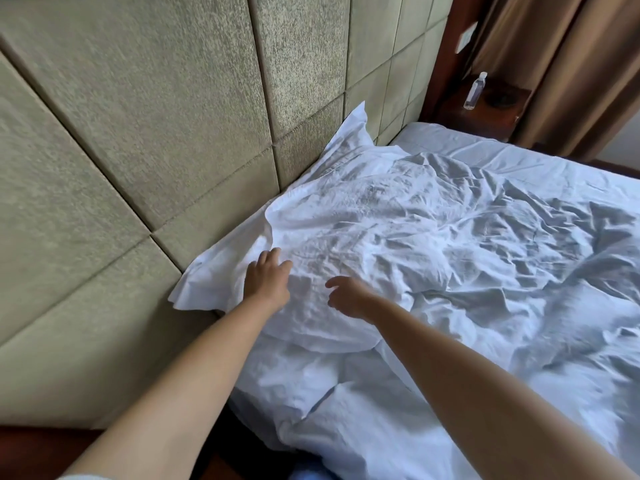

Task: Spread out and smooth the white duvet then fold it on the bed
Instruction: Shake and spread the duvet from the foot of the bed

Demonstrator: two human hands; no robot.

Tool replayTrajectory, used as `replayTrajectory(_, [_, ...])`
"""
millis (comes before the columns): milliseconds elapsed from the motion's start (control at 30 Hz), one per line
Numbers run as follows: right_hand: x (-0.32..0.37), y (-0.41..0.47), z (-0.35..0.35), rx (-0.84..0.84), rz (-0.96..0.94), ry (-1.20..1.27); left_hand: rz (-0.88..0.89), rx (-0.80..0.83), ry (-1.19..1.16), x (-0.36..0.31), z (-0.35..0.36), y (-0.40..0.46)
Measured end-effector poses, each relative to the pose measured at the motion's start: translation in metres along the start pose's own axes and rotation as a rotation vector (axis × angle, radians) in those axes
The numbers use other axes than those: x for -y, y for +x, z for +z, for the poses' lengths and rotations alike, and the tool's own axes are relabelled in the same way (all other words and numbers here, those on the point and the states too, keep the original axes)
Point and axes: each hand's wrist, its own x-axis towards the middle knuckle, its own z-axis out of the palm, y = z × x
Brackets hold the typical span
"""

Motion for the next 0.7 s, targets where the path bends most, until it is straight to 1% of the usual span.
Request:
replayTrajectory(100, [-0.025,-0.012,0.003,0.001,-0.001,-0.055,0.023,0.055,-0.049,-0.017,0.013,-0.017])
replayTrajectory(200, [-0.05,-0.025,0.002,0.008,0.019,-0.126,0.013,0.242,-0.11,-0.036,0.026,-0.031])
replayTrajectory(267, [-0.064,-0.03,0.001,0.02,0.036,-0.103,0.015,0.345,-0.106,-0.049,0.03,-0.039])
replayTrajectory(300, [-0.069,-0.032,0.0,0.023,0.043,-0.083,0.024,0.372,-0.098,-0.055,0.03,-0.041])
replayTrajectory(367, [-0.075,-0.034,-0.002,0.013,0.051,-0.064,0.038,0.386,-0.104,-0.065,0.026,-0.043])
replayTrajectory(500, [-0.089,-0.032,-0.003,-0.005,0.052,-0.04,0.047,0.358,-0.168,-0.083,0.029,-0.038])
replayTrajectory(600, [-0.112,-0.035,-0.003,-0.017,0.08,-0.193,0.096,0.362,-0.164,-0.099,0.045,-0.036])
replayTrajectory(700, [-0.142,-0.037,-0.001,-0.029,0.133,-0.321,0.214,0.435,-0.128,-0.114,0.071,-0.032])
